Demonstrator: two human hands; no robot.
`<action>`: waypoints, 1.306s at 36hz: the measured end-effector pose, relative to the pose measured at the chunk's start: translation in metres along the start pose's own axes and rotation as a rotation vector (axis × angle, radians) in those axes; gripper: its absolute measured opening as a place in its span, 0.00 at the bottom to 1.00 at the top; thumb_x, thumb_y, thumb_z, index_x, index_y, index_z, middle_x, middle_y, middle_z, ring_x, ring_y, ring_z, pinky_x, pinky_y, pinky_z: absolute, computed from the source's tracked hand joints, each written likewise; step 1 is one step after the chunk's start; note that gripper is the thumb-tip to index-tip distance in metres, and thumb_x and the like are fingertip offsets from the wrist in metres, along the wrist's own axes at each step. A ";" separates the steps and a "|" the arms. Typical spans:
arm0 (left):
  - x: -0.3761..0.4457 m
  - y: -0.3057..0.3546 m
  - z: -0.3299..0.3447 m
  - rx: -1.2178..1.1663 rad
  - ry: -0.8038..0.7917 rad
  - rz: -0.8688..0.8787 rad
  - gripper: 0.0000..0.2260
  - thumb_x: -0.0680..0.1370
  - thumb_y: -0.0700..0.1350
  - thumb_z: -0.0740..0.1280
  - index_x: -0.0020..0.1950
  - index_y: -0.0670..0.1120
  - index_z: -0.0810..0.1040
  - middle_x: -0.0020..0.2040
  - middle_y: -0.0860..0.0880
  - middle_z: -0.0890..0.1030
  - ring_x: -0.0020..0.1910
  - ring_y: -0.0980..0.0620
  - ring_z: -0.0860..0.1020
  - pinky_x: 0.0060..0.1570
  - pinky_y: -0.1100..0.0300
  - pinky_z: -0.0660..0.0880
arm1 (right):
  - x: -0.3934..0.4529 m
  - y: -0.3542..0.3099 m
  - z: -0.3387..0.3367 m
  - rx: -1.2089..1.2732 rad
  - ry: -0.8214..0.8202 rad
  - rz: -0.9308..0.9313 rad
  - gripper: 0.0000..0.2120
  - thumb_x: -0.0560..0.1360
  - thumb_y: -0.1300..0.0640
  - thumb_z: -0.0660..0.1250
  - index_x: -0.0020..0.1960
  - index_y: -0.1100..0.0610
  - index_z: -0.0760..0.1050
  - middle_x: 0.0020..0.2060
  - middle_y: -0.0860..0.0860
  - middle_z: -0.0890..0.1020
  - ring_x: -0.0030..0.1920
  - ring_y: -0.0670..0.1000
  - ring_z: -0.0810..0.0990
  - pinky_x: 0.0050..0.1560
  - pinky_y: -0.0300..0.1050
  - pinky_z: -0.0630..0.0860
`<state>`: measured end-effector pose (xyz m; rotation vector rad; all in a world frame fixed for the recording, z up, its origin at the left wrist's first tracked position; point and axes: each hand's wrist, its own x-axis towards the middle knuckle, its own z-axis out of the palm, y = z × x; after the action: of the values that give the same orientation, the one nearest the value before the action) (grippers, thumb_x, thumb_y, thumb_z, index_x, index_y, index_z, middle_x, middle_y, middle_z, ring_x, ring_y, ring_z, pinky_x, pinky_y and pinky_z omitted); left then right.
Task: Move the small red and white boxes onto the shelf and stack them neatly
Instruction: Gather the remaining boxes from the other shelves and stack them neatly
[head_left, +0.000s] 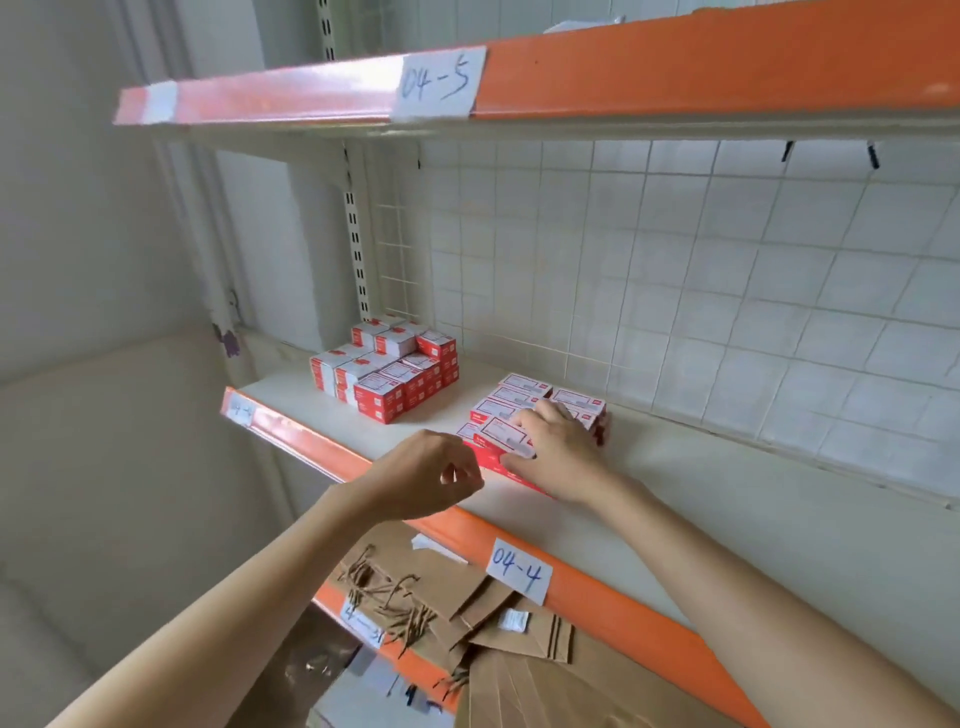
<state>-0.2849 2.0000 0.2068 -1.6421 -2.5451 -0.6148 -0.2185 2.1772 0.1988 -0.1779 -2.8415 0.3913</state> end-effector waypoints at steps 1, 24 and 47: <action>-0.003 -0.005 -0.002 -0.002 0.010 -0.011 0.05 0.76 0.44 0.68 0.47 0.44 0.83 0.44 0.50 0.83 0.40 0.55 0.79 0.44 0.62 0.76 | 0.005 -0.005 0.005 -0.039 0.006 -0.009 0.23 0.75 0.47 0.63 0.65 0.59 0.68 0.59 0.54 0.70 0.64 0.54 0.65 0.61 0.47 0.64; 0.007 -0.029 -0.003 0.036 -0.039 0.099 0.07 0.76 0.44 0.65 0.47 0.45 0.83 0.44 0.49 0.82 0.41 0.55 0.78 0.42 0.63 0.74 | 0.029 -0.018 0.011 -0.173 -0.008 0.026 0.18 0.78 0.47 0.58 0.64 0.52 0.73 0.57 0.50 0.71 0.62 0.52 0.64 0.59 0.49 0.62; 0.089 0.203 0.076 0.006 -0.164 0.524 0.09 0.78 0.51 0.63 0.50 0.51 0.80 0.49 0.53 0.80 0.46 0.54 0.77 0.43 0.61 0.72 | -0.228 0.129 -0.111 -0.257 0.029 0.416 0.10 0.77 0.55 0.59 0.54 0.57 0.75 0.52 0.51 0.78 0.55 0.51 0.74 0.58 0.49 0.70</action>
<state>-0.1309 2.1762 0.2206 -2.3090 -2.0523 -0.4349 0.0415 2.2924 0.2102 -0.8240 -2.8047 0.0961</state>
